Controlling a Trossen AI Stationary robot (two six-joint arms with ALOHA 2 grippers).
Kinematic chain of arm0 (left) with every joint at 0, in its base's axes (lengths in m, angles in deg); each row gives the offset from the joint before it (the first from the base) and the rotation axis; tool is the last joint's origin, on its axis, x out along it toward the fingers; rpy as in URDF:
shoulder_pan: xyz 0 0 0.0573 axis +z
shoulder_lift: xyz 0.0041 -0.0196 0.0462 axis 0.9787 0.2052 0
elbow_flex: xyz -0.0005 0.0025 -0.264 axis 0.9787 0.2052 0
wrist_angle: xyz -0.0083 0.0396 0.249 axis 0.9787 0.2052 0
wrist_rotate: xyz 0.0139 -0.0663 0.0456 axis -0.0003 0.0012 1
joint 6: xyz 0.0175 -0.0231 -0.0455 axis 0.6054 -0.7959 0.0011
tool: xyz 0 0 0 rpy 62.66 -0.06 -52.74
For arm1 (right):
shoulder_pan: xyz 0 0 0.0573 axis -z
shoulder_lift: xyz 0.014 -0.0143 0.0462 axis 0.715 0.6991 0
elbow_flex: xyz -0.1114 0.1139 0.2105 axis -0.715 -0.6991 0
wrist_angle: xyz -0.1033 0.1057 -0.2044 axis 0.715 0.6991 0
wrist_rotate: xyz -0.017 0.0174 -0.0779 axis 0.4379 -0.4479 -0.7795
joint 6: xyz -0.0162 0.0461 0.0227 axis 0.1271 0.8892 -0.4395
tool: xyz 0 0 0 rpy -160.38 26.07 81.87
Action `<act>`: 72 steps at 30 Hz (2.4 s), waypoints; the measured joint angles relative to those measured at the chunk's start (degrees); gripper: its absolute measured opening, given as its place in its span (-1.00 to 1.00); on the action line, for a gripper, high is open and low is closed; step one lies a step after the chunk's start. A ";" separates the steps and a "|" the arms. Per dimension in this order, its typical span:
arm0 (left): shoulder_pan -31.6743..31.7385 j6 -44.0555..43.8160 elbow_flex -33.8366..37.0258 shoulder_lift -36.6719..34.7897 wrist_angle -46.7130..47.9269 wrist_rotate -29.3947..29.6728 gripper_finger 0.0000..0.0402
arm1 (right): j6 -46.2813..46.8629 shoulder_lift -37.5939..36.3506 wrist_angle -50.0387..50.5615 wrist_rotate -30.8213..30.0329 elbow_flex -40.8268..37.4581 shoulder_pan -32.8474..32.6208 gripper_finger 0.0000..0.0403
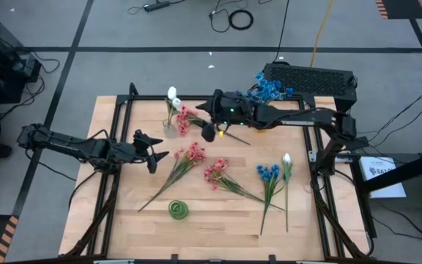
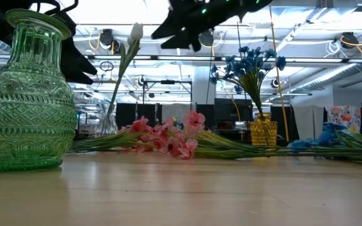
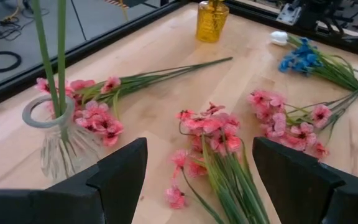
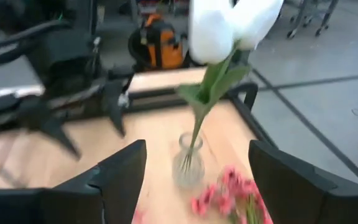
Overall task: Sort flowers into vase by color
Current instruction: Put the white flower into the transparent vase
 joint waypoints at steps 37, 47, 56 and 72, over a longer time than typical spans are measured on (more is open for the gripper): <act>9.60 -11.69 0.37 10.35 11.87 16.78 -0.03 | 12.28 -20.46 31.42 -4.44 -18.64 -22.96 -0.20; 12.27 -9.09 0.39 18.16 7.31 16.28 -0.20 | 11.60 -20.46 29.59 -4.42 -17.81 -22.98 -0.21; 14.68 -8.45 0.39 25.32 2.40 15.58 -0.30 | 11.11 -20.46 29.15 -4.40 -17.81 -22.98 -0.21; 17.06 -4.33 0.39 31.82 -6.45 11.50 -0.30 | 10.47 -20.44 28.05 -4.38 -17.81 -22.98 -0.21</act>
